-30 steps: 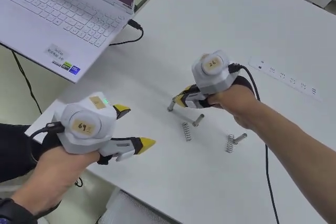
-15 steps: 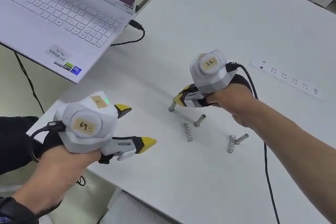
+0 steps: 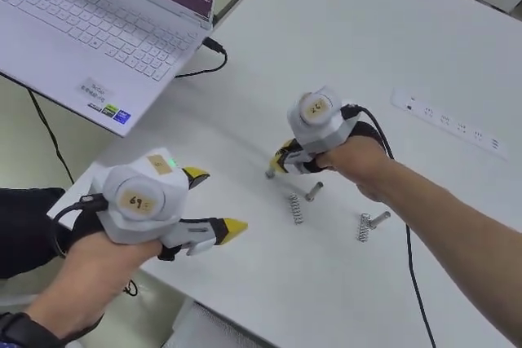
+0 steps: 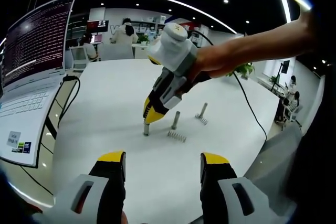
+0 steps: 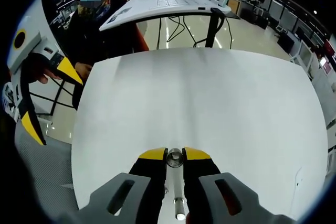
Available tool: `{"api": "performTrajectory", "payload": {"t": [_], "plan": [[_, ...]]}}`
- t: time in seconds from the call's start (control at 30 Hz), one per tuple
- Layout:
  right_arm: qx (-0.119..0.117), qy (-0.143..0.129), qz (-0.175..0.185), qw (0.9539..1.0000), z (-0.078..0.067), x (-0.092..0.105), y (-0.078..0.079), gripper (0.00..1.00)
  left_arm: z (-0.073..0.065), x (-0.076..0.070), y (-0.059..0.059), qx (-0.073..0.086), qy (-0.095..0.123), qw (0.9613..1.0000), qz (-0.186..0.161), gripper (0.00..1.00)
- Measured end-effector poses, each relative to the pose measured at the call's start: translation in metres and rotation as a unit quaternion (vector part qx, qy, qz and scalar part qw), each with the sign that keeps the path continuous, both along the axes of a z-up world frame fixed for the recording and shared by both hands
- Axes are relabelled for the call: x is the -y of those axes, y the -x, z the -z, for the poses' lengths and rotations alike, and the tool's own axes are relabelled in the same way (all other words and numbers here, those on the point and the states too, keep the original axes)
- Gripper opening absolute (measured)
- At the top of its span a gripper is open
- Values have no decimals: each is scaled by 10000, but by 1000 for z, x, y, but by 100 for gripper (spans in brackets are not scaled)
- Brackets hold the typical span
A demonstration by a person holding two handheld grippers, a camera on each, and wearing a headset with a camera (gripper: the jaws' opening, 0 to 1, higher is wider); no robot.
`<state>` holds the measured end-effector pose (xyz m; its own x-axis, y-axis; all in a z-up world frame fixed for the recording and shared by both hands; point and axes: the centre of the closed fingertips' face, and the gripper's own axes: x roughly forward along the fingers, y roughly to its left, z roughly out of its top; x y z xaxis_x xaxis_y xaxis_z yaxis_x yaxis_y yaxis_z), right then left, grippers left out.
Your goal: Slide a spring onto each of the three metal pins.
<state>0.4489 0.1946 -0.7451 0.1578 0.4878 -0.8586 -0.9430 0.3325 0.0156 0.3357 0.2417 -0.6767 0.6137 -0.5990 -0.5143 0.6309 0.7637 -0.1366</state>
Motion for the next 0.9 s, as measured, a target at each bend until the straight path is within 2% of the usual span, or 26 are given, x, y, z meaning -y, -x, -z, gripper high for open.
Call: {"api": "performTrajectory", "payload": {"t": [0.3,0.6,0.9], "plan": [[7,67,-114,9999,11,-5,0,9,-1,1,-2,2,-26,10000,12,52],[55,295,-472,9984,27,-1,0,9,0,2,-1,-26,-40,10000,25,52],[62,212,-484,9986,25,-2,-1,10,0,5,0,-52,-96,9999,89,52]]}}
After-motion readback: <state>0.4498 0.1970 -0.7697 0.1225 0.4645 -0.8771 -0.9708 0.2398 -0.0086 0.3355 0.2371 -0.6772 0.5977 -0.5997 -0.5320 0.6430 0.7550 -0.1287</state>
